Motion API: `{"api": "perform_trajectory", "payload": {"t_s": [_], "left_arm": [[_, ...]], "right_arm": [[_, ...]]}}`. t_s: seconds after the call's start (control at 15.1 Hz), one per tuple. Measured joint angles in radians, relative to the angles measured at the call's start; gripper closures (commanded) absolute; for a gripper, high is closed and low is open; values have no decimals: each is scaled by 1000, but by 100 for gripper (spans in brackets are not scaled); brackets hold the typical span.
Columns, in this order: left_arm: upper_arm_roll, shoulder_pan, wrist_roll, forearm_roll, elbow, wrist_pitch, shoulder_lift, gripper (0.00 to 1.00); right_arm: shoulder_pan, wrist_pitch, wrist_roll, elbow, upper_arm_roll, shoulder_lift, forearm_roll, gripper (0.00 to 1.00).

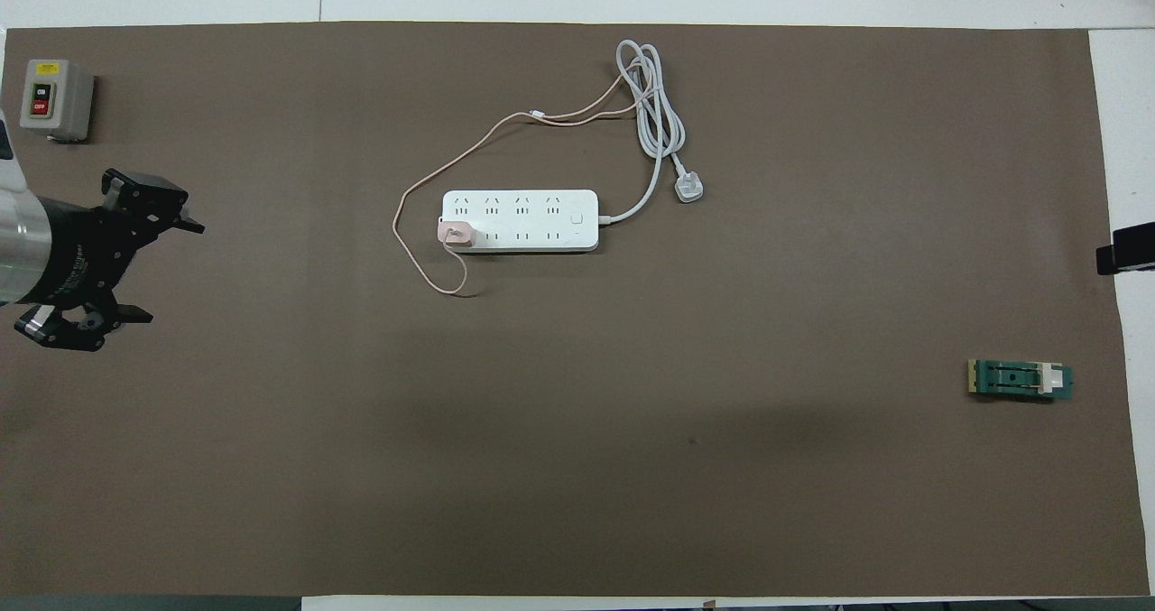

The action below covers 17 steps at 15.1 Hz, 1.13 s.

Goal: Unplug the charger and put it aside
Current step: 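Move the left gripper and the right gripper toward the white power strip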

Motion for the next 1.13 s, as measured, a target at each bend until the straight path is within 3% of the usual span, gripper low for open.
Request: {"api": "perform_trajectory", "payload": {"t_s": [0.53, 1.13], "left_arm": [[-5, -73, -294, 16, 14, 46, 159, 0], [2, -72, -294, 23, 44, 46, 169, 0]], "right_arm": [[0, -1, 0, 0, 0, -1, 0, 0], [25, 21, 36, -33, 8, -7, 1, 0]]}}
